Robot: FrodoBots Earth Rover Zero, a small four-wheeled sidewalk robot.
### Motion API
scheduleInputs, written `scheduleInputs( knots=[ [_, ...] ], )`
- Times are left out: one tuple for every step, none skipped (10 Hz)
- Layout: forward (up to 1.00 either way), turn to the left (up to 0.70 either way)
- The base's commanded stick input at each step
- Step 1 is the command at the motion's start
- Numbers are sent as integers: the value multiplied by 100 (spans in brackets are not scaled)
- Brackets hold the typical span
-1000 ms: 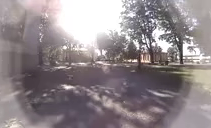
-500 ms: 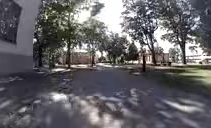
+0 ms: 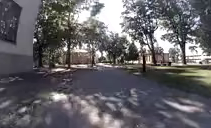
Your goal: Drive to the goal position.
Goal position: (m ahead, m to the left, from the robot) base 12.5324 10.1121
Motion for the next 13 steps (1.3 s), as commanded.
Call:
scheduleInputs(
  knots=[
    [70, 0],
    [70, 0],
    [70, 0],
    [70, 0],
    [70, 0],
    [70, 0],
    [70, 0],
    [70, 0],
    [70, 0],
    [70, 0],
    [70, 0],
    [70, 0],
    [70, 0]
  ],
)
